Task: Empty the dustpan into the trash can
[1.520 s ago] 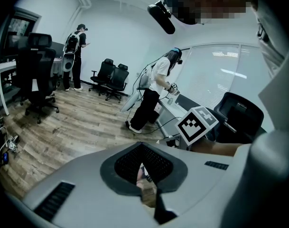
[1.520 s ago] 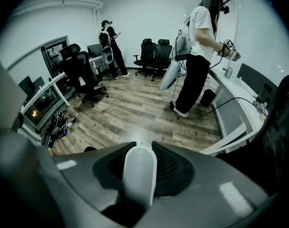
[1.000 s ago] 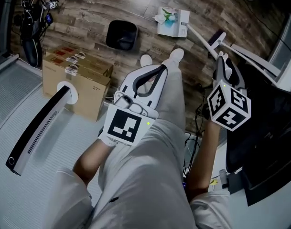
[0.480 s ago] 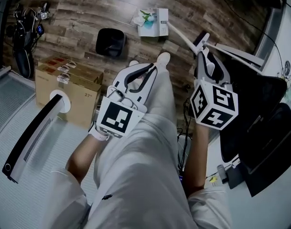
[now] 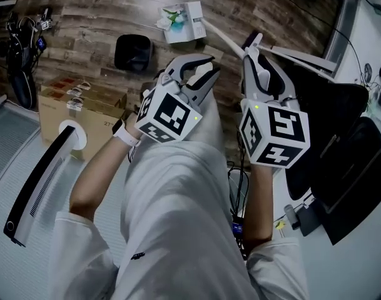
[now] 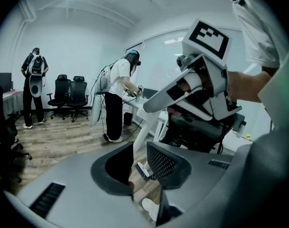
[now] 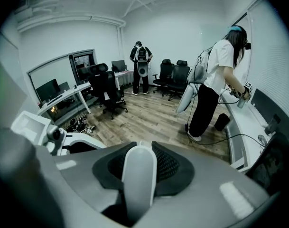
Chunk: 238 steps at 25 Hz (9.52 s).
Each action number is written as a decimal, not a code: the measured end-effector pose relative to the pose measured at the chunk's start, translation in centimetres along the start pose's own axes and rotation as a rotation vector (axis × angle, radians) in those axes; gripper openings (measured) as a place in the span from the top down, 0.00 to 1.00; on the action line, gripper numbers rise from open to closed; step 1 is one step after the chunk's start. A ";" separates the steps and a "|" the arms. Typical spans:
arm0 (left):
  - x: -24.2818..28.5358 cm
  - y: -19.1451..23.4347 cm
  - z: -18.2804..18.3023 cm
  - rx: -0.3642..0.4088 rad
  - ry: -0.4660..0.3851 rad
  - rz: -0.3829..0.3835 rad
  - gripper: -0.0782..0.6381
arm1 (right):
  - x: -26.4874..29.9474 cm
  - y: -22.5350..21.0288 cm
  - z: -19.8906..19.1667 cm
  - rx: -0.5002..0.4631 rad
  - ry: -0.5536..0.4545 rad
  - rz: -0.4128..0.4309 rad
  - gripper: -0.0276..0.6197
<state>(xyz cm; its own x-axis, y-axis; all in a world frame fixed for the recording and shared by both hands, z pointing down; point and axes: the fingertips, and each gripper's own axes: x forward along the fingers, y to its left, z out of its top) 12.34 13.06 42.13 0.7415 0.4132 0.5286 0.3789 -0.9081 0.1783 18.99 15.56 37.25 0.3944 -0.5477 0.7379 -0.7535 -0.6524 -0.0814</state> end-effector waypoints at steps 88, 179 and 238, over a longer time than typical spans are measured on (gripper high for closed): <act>-19.6 8.9 -2.4 -0.249 -0.254 0.647 0.68 | -9.3 30.4 3.4 -1.259 -0.237 0.738 0.79; -20.1 5.9 0.8 -0.262 -0.344 0.670 0.66 | -13.6 28.6 3.0 -1.402 -0.383 0.688 0.79; -8.1 6.2 -3.8 -0.289 0.002 0.443 0.88 | 2.0 4.7 0.4 -0.444 -0.056 0.170 0.79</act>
<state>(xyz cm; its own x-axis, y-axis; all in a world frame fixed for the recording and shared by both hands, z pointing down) 6.57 3.80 42.05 0.7947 -0.0142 0.6069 -0.1387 -0.9775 0.1587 16.41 11.19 38.03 0.2650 -0.6625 0.7006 -0.9568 -0.2708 0.1058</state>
